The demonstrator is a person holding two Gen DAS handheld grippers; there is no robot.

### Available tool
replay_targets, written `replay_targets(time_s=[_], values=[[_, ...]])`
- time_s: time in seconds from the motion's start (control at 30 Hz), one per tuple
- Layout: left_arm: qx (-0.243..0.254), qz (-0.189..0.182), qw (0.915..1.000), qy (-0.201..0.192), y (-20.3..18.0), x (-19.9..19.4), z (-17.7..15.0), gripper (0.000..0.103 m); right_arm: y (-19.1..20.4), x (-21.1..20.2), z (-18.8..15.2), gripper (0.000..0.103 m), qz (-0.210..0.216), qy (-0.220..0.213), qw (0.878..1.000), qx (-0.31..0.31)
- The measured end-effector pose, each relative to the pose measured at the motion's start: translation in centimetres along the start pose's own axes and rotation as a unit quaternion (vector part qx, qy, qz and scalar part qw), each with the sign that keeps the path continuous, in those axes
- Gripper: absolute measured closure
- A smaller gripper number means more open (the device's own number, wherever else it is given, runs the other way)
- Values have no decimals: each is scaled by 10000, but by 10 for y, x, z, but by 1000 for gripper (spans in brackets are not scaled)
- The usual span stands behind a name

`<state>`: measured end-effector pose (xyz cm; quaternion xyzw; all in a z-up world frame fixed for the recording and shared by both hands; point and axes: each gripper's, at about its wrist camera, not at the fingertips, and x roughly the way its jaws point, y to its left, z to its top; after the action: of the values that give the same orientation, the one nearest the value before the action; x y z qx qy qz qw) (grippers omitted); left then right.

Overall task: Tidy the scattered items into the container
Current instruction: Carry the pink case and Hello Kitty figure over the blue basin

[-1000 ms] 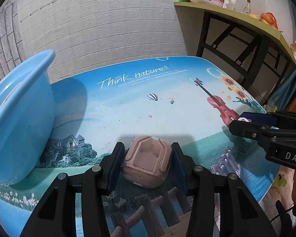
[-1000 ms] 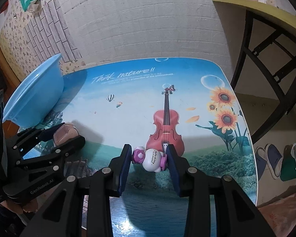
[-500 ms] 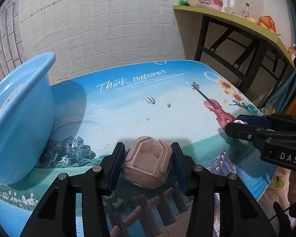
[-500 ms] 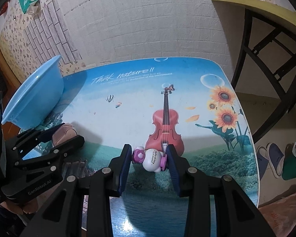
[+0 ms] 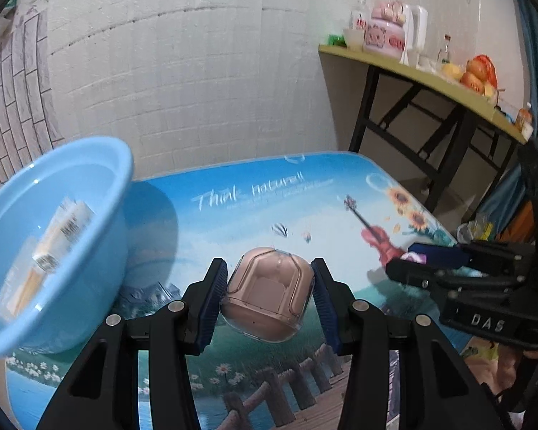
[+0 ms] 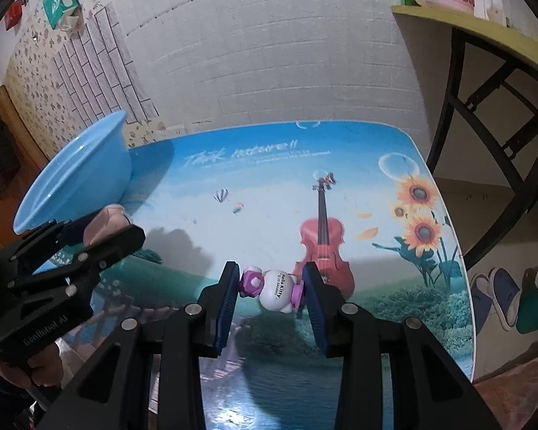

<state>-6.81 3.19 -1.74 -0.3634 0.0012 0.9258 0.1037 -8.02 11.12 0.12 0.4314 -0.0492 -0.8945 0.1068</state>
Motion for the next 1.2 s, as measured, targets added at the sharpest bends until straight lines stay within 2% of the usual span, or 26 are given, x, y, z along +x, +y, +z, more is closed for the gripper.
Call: replay_targets(time_s=[0.27, 0.4, 0.6, 1.0, 1.2], values=[[-158, -66, 9991, -394, 19, -37, 20, 57, 19, -20, 13, 65, 32, -162, 9999, -39], [-192, 40, 9977, -652, 31, -55, 33, 57, 41, -35, 33, 65, 61, -408, 9989, -218], [-337, 288, 9955, -835, 61, -80, 45, 57, 78, -45, 53, 65, 294, -584, 9970, -404], [-604, 934, 9926, -485, 141, -106, 24, 57, 161, -36, 72, 65, 821, -426, 9912, -948], [-733, 1217, 9894, -309, 184, -102, 15, 57, 196, -24, 76, 65, 985, -355, 9876, -1166]])
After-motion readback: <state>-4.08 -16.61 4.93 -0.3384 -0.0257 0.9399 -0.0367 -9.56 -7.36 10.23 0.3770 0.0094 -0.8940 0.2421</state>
